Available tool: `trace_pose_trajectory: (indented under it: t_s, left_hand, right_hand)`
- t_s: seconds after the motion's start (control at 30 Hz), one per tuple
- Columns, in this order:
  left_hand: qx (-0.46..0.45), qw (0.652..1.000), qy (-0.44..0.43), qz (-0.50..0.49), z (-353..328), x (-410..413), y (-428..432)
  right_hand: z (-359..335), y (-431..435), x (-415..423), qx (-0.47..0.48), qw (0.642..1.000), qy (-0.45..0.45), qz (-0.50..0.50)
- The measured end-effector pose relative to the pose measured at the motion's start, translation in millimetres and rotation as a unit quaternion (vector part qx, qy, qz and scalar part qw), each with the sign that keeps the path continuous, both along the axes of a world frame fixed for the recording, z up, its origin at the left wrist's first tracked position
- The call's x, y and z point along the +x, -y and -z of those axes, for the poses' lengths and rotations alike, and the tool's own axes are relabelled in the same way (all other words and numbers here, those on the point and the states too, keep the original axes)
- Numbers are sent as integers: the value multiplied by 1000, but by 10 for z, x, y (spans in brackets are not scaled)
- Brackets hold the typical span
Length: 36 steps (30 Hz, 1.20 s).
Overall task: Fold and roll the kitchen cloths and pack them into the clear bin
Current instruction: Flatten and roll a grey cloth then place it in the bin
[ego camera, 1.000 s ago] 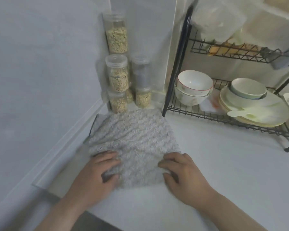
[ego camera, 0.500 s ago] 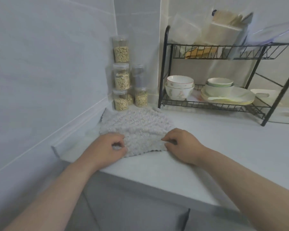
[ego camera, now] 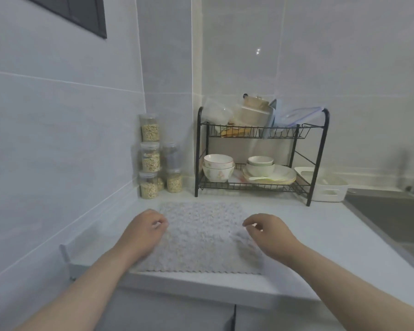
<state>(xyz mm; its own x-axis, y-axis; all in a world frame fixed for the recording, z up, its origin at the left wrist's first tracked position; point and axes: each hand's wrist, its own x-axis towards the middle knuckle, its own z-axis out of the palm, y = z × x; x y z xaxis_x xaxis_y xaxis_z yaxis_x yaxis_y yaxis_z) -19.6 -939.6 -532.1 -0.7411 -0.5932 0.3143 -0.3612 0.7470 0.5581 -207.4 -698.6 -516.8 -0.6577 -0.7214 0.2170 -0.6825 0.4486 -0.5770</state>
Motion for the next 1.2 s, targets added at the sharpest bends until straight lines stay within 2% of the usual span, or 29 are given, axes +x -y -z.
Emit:
trace_pose_trajectory:
  t_s: [0.07, 0.17, 0.23, 0.4, 0.53, 0.6, 0.8, 0.93, 1.03, 1.2]
  left_hand:
    - [27, 999, -19, -30, -91, -152, 188]
    - [91, 994, -23, -47, -94, -410, 453]
    - [101, 993, -11, -56, -26, -553, 594]
    - [40, 995, 77, -50, 182, -818, 991]
    - [-59, 983, 167, -40, 245, -1062, 1190]
    - [-75, 979, 185, -43, 240, -1134, 1261]
    - [-23, 983, 183, -10, 36, -1398, 1273]
    - [-23, 995, 94, -5, -107, -1471, 1287]
    - [64, 997, 26, 22, -231, -1386, 1225]
    - [101, 995, 15, 12, -382, -1111, 1057]
  right_hand:
    - [-92, 83, -121, -8, 999, -13, 31]
    - [-73, 337, -322, 26, 999, -4, 39]
    - [-28, 537, -466, 48, 998, 12, 40]
    - [39, 1021, -851, 117, 991, -3, 58]
    - [106, 1271, -1058, 201, 974, -75, 71]
    - [147, 1345, -1112, 220, 969, -89, 63]
    - [104, 1380, -1301, 145, 982, -83, 88]
    - [-144, 1294, -1338, 69, 989, -99, 88]
    - [-272, 1156, -1270, 30, 991, -103, 80]
    - [-376, 872, -1023, -41, 994, -64, 79]
